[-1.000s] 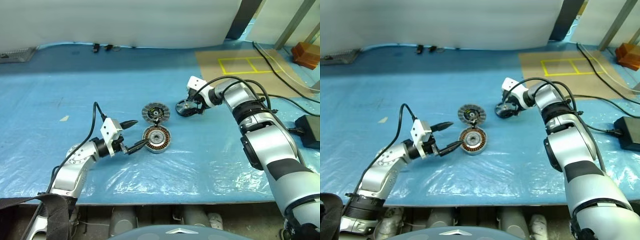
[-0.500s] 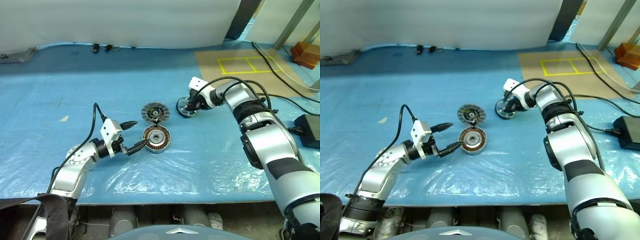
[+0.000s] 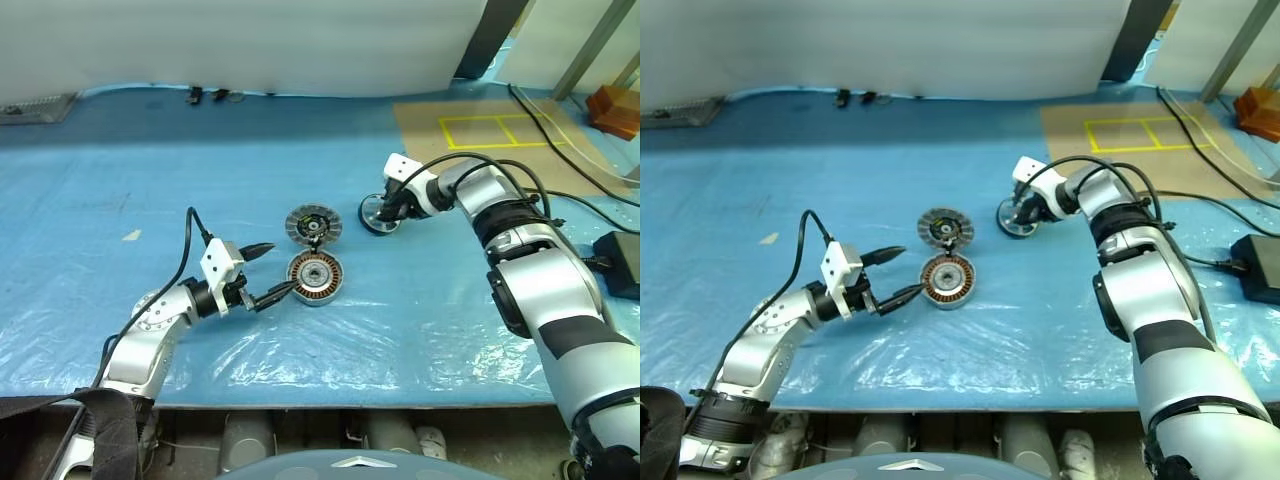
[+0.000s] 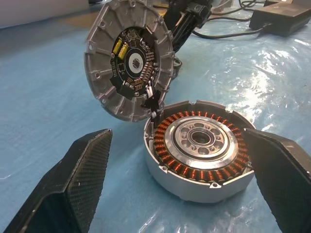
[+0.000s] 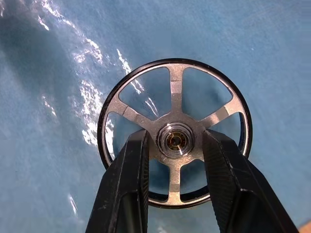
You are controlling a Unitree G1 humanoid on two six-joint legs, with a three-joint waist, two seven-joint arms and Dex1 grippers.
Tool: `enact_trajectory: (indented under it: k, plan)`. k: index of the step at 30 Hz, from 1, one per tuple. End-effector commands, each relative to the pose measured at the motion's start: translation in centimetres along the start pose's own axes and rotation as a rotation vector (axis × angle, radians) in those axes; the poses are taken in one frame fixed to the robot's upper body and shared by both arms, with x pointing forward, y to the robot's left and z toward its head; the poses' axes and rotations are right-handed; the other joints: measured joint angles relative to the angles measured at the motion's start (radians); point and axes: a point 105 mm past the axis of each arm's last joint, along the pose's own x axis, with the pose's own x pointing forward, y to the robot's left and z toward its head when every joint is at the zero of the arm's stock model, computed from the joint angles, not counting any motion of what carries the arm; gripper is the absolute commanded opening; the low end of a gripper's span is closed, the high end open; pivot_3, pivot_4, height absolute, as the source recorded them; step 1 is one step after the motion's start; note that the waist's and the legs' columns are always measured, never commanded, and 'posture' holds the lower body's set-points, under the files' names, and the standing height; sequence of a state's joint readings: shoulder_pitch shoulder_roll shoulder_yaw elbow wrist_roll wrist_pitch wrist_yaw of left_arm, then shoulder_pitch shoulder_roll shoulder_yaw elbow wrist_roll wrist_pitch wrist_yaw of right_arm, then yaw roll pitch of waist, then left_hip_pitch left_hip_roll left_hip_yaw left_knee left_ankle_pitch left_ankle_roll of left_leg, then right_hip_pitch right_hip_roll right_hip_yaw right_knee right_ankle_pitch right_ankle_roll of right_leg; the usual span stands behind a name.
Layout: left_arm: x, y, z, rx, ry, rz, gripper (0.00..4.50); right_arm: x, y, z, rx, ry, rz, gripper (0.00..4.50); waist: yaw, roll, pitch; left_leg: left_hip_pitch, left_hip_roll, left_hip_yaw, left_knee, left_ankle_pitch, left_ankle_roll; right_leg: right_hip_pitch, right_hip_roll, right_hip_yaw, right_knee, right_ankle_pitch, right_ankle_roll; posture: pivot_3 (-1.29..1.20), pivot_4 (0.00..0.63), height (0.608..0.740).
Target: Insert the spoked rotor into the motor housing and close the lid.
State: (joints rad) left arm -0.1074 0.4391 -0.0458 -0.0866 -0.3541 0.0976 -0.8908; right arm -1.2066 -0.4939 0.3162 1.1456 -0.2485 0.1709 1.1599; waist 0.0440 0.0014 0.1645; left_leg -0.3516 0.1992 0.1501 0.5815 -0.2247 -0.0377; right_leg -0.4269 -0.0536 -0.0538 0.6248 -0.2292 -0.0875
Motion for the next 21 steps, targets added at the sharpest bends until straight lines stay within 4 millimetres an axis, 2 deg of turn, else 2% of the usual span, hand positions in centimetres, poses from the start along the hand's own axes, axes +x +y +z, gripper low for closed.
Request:
enact_trajectory:
  k: [1,6,11,21]
  plan:
    - [-0.2,0.2,0.8,0.029,-0.027,-0.001,4.50,-2.1,-0.6,2.4,-0.038,-0.106,-0.005,1.25,0.000,0.000,0.000,0.000,0.000,0.000,0.000,0.000,0.000,0.000,0.000,0.000,0.000,0.000,0.000,0.00,0.150,0.740]
    - [-0.1,0.1,0.6,0.024,-0.024,-0.011,4.50,-3.5,0.8,2.7,-0.018,-0.194,0.048,1.25,0.000,0.000,0.000,-0.001,0.001,0.000,0.000,0.000,0.000,0.000,0.001,0.000,0.000,0.000,0.000,0.00,0.150,0.740]
    - [-0.2,0.1,0.5,0.020,-0.022,-0.017,4.50,-4.7,2.1,1.9,-0.001,-0.256,0.029,1.25,0.001,0.000,0.000,-0.001,0.000,0.000,0.000,0.000,0.000,0.000,0.001,0.000,0.000,0.000,0.000,0.00,0.150,0.740]
    - [-0.2,0.2,0.3,0.018,-0.016,-0.027,4.50,-8.1,8.0,2.7,0.043,-0.422,0.155,1.25,0.002,0.000,0.000,0.001,0.000,0.000,-0.001,0.001,0.000,0.002,0.001,0.000,-0.001,0.000,0.001,0.00,0.150,0.740]
